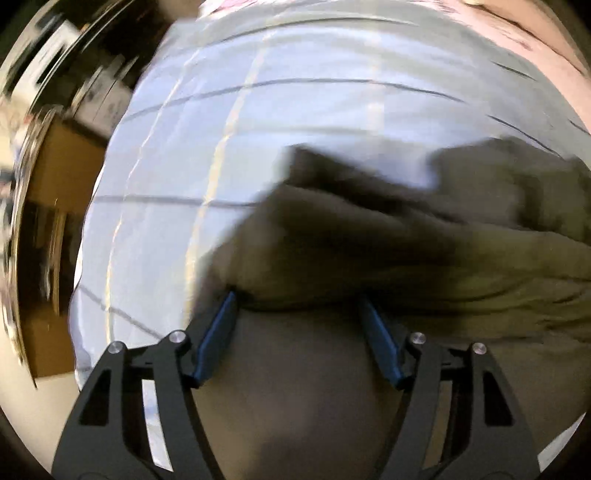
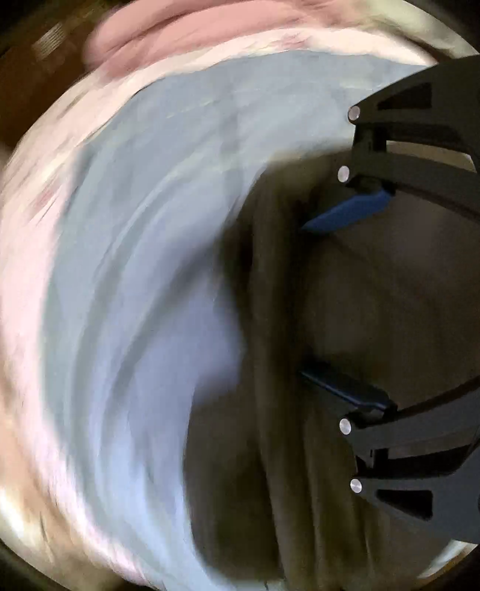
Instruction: Fold large clothes
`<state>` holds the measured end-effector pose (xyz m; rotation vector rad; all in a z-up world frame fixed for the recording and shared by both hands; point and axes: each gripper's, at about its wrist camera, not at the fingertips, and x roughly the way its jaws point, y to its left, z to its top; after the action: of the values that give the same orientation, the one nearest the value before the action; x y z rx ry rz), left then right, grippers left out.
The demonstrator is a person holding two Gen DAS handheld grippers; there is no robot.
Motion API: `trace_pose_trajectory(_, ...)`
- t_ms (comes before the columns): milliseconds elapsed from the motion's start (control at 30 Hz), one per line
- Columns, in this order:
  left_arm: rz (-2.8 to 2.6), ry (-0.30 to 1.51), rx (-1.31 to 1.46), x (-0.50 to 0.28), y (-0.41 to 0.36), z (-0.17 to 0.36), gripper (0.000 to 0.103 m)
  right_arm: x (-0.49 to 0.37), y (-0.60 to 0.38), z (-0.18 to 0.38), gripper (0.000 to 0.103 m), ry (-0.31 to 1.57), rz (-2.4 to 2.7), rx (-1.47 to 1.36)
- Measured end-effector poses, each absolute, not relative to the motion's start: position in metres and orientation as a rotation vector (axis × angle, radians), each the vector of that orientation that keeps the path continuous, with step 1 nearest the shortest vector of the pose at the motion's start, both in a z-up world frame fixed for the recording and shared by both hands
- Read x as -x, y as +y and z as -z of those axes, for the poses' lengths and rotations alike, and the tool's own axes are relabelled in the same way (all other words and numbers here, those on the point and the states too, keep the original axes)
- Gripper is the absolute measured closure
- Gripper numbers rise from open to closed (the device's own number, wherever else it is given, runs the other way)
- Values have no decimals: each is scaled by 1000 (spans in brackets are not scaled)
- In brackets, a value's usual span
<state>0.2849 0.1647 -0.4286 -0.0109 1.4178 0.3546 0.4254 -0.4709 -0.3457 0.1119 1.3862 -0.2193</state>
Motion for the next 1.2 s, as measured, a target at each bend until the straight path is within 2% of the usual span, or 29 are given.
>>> trace_pose_trajectory(67,-383,1385,-60,-274,174,411,32,-411,-513,340,31,1380,299,-232)
trace_pose_trajectory(133,-381,1332,-90,-259,174,385,22,-391,-518,307,27,1304,282,-195)
trace_pose_trajectory(200,-303,1253,-22,-229,168,341,11,-369,-507,277,2,1244,270,-137)
trace_pose_trajectory(300,-191,1184,27,-182,136,283,2,-323,-471,226,1,1203,126,-175)
trace_pose_trajectory(533,9,1155,179,-98,53,175,2,-224,-389,121,1,1216,62,-303)
trace_pose_trajectory(633,42,1154,132,-76,28,146,2,-208,-355,89,1,1262,82,-239)
trace_pose_trajectory(700,11,1123,59,-62,15,123,2,-200,-336,65,1,1229,72,-150)
trace_pose_trajectory(800,-9,1072,-11,-52,9,98,2,-193,-328,33,1,1160,86,-89)
trace_pose_trajectory(967,-1,1035,-20,-44,3,68,2,-185,-324,15,1,1155,87,-68)
trace_pose_trajectory(1200,-7,1038,-8,-38,11,62,2,-169,-319,7,1,1148,73,-73)
